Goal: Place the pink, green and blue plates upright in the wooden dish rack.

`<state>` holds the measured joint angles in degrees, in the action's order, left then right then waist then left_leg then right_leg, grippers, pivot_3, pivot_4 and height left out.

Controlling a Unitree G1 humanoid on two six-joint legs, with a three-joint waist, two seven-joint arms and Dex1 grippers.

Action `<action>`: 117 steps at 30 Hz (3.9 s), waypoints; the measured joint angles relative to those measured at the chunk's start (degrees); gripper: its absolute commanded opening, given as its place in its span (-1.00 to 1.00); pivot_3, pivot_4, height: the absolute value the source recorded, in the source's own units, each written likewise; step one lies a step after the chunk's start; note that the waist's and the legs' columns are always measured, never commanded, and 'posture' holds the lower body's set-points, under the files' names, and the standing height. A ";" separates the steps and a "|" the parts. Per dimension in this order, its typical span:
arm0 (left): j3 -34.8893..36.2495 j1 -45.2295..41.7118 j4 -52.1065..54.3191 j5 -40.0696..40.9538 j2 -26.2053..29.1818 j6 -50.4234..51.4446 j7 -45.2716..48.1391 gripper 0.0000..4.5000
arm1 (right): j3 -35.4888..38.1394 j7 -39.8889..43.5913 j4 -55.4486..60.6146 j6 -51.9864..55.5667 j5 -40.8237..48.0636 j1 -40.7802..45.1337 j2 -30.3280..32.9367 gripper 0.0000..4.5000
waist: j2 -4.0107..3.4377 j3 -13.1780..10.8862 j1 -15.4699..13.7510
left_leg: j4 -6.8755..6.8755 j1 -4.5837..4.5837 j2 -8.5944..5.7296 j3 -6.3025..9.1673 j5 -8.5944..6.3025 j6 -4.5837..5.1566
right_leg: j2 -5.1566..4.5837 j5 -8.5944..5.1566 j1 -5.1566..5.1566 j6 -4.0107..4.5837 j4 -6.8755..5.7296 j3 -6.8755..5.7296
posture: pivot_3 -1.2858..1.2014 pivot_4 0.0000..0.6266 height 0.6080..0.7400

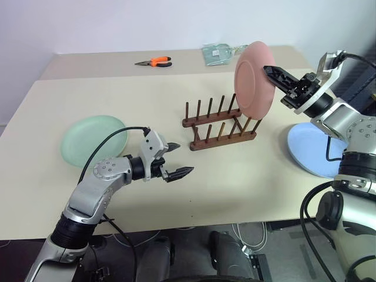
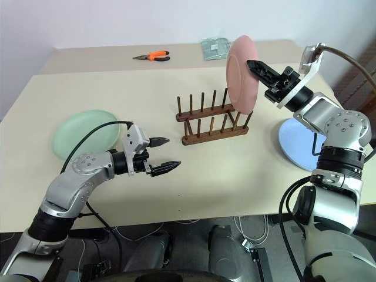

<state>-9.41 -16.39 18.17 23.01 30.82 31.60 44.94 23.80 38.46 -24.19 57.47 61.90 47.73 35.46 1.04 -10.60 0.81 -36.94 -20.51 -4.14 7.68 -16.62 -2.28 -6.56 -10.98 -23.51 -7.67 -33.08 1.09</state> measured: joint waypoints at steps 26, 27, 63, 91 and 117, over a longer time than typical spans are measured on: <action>28.94 -11.44 -14.21 -6.62 -4.70 9.32 -39.97 1.00 | -14.37 2.20 41.93 -27.75 -26.38 -9.02 8.99 0.98 | -0.03 -0.04 0.35 | 0.04 0.08 0.05 0.04 0.00 -0.02 | 0.03 -0.10 -0.01 -0.40 -0.03 -0.01 | 0.03 -0.52 1.00; 30.85 -11.43 -14.34 -7.58 -4.39 11.54 -42.96 1.00 | -17.15 3.19 44.80 -26.91 -25.90 -9.10 8.28 0.98 | 0.05 -0.01 0.33 | 0.03 0.08 0.05 0.07 -0.01 -0.03 | 0.03 -0.10 0.00 -0.40 -0.04 -0.02 | 0.03 -0.52 1.00; 34.42 -29.50 1.68 6.53 -17.54 30.96 -43.76 -0.96 | -42.35 8.53 35.48 -49.31 -60.82 -5.37 0.30 1.00 | 0.54 -0.03 -0.02 | 0.02 0.03 -0.10 0.16 0.08 -0.23 | -0.08 -0.09 0.03 -0.38 -0.04 -0.18 | 0.03 -0.52 1.00; 36.51 -21.43 1.33 13.85 -5.55 17.17 -38.98 0.99 | -28.27 3.11 32.07 -46.15 -56.18 -6.92 -4.17 -1.00 | 0.57 -0.13 -0.15 | 0.06 0.05 -0.10 0.17 0.13 -0.28 | 0.03 0.03 0.04 -0.14 -0.04 0.01 | 0.03 -0.52 1.00; 8.03 4.24 10.85 12.34 2.15 8.33 -5.41 0.99 | -1.93 -15.77 31.27 2.97 2.83 -7.55 -4.46 -1.00 | 0.29 -0.23 -0.16 | 0.05 -0.01 0.02 0.09 0.04 -0.08 | 0.00 -0.14 -0.02 0.28 0.00 -0.02 | 0.03 -0.52 1.00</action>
<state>-1.38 -12.15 29.02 35.35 32.97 39.93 39.53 21.87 22.70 7.08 60.44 64.73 40.18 31.00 1.33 -10.83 0.65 -36.89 -20.52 -4.12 7.76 -16.58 -2.37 -6.56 -11.12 -23.53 -7.39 -33.08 1.07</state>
